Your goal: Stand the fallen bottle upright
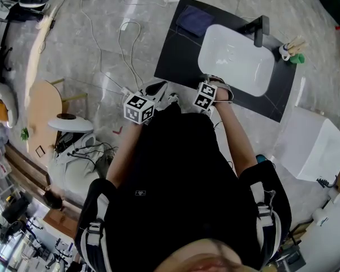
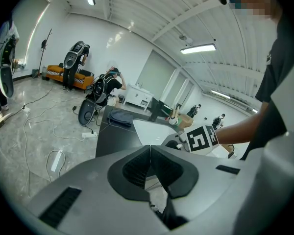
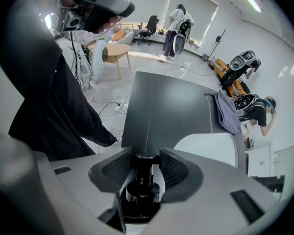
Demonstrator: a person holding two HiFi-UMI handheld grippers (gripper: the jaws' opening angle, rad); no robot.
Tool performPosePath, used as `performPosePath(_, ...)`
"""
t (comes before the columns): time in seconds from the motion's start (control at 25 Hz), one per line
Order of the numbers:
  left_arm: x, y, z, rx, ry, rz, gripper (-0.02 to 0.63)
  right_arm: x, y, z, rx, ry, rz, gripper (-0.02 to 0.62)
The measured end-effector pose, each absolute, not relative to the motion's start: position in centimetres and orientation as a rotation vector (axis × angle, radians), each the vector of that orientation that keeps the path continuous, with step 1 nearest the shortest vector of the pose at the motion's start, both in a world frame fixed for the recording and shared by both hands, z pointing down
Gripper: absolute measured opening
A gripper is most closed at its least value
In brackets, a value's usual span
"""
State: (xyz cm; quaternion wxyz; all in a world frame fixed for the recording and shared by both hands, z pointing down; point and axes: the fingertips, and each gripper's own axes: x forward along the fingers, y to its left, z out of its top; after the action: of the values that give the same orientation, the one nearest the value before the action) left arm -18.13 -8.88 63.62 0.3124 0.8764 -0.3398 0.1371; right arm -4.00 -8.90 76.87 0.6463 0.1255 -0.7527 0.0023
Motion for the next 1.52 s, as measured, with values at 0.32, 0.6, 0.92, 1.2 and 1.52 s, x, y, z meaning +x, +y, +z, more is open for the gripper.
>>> performPosePath(0.32, -18.2, -8.7, 63.3, 2.32, -0.893, 0.36, 0.015, -3.9, -8.9, 76.0, 0.325, -1.734, 0.02, 0.219)
performPosePath(0.6, -17.0, -8.4, 62.9, 2.338, -0.871, 0.359, 0.015, -3.5, -8.7, 74.3, 0.373, -1.773, 0.002, 0.215)
performPosePath(0.92, -14.8, -8.0, 62.0, 2.366, -0.853, 0.358, 0.015, -1.8, -8.6, 71.9, 0.448, -1.846, -0.017, 0.213)
performPosePath(1.2, -12.9, -7.3, 61.0, 2.374, -0.864, 0.349, 0.015, -0.1, -8.6, 70.2, 0.511, -1.911, 0.008, 0.212)
performPosePath(1.52, -10.9, -6.2, 60.1, 2.369, -0.897, 0.335, 0.015, 1.5, -7.9, 68.2, 0.534, -1.99, -0.015, 0.212)
